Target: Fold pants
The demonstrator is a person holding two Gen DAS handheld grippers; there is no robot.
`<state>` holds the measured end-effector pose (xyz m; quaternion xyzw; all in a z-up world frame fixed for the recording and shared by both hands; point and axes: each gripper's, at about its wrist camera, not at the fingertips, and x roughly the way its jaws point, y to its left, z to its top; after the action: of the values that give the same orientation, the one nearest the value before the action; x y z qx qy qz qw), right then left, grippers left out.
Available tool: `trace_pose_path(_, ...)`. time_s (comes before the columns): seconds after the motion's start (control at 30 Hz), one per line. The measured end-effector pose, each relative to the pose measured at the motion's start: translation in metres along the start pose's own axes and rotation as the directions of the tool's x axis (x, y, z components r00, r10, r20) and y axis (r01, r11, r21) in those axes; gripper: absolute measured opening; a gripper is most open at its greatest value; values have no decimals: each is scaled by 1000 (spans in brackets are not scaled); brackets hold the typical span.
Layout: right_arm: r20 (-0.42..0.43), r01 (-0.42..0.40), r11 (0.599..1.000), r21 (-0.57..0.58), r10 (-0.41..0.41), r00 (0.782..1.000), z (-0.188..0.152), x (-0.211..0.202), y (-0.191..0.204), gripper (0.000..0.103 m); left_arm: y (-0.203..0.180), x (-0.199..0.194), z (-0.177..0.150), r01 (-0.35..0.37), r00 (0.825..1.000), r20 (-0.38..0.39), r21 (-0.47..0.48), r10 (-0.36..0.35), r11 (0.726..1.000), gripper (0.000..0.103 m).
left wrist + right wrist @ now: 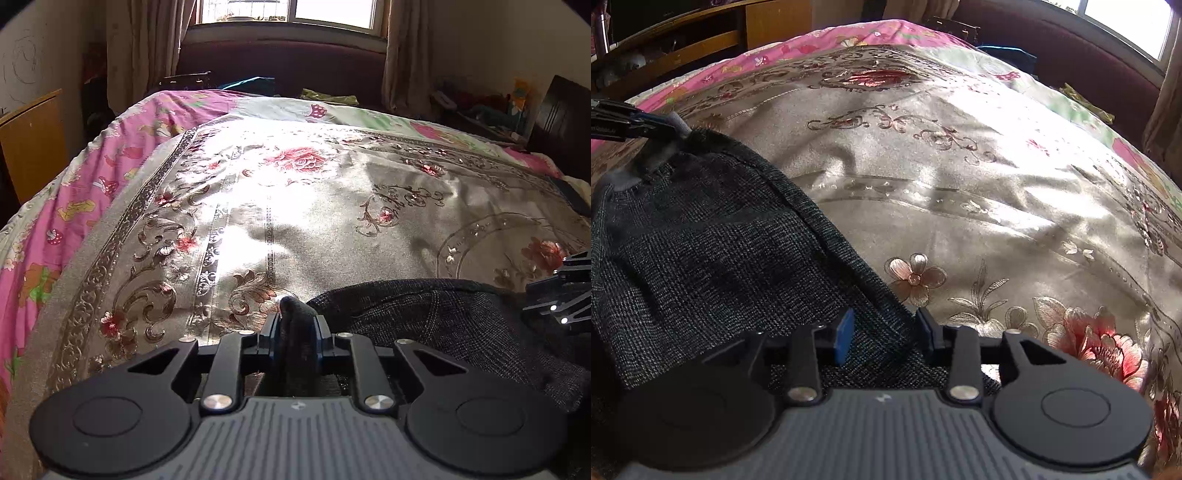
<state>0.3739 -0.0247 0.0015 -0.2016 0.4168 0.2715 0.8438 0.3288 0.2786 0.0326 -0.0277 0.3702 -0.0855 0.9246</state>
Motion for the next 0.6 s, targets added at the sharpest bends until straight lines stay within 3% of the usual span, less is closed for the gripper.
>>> trace_pose_path(0.03,8,-4,1000,-11,4,1000,-1,4,0,47,4,5,1,8,1000,-9,-9,-9,1000,58)
trace_pose_path(0.2,56,-38,998,42,35,998,-3,16,-8,46,7,31,-5,2,1000,-31,36,-1,999,83)
trace_pose_path(0.3,67,-37,998,51,34,997,-5,17,-1,24,1,43,-4,-24,999,-47,48,26,999,87)
trace_pose_path(0.33,67,-31,998,57,28,997,-4,16,3,14,-2,42,-2,-34,998,-49,53,36,998,76)
trace_pose_path(0.37,65,-15,999,47,12,998,-3,14,9,10,-6,39,-2,-13,999,-50,59,16,998,64)
trace_pose_path(0.4,60,12,999,37,-15,998,-2,12,14,2,-11,35,-2,-21,998,-49,68,24,997,58)
trace_pose_path(0.43,55,33,999,33,-35,998,-1,9,18,2,-15,29,-2,-37,998,-43,95,41,995,44)
trace_pose_path(0.5,67,40,998,47,-43,997,2,-2,20,2,-18,17,1,-42,998,-42,103,47,994,29)
trace_pose_path(0.6,123,51,995,80,-60,991,9,-33,18,2,-19,-9,10,-19,1000,-5,93,20,996,25)
